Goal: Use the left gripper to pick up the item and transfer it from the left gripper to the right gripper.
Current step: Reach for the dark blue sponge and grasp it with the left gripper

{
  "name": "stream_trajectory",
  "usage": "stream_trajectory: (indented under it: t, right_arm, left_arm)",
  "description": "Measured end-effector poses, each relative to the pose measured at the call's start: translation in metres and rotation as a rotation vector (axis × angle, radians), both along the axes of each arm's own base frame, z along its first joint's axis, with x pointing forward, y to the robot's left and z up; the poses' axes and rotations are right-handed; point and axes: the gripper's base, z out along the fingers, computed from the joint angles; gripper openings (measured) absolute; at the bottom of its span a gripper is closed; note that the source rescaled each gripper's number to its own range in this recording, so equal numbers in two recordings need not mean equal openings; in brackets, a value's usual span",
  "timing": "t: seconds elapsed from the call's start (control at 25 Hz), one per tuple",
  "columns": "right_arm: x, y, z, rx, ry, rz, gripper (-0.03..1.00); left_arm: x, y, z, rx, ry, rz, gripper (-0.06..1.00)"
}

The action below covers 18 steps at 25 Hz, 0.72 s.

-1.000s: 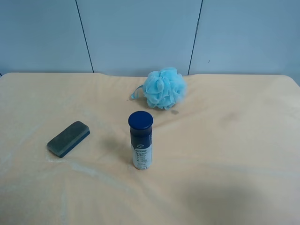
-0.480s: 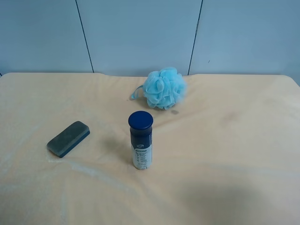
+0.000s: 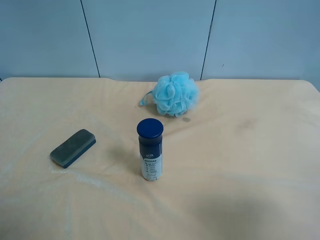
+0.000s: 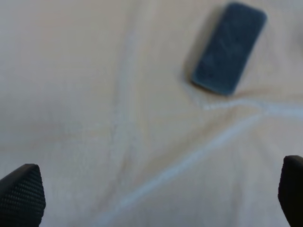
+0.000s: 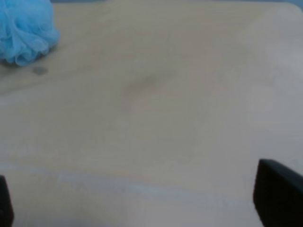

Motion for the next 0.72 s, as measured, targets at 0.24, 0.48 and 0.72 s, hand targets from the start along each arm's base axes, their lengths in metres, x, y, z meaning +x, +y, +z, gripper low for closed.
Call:
stream_trajectory:
  t: [0.24,0.48,0.72]
  right_arm:
    - [0.000,0.000,0.000,0.000,0.000,0.000,1.00]
    - [0.000,0.000,0.000,0.000,0.000,0.000,1.00]
    - [0.000,0.000,0.000,0.000,0.000,0.000,1.00]
  left_arm:
    - [0.063,-0.038,-0.051,0.157,0.225,-0.237,1.00]
    - [0.105,-0.063,-0.105,0.176,0.313,-0.317,1.00]
    - [0.132,-0.073,-0.154,0.163,0.354,-0.334,1.00]
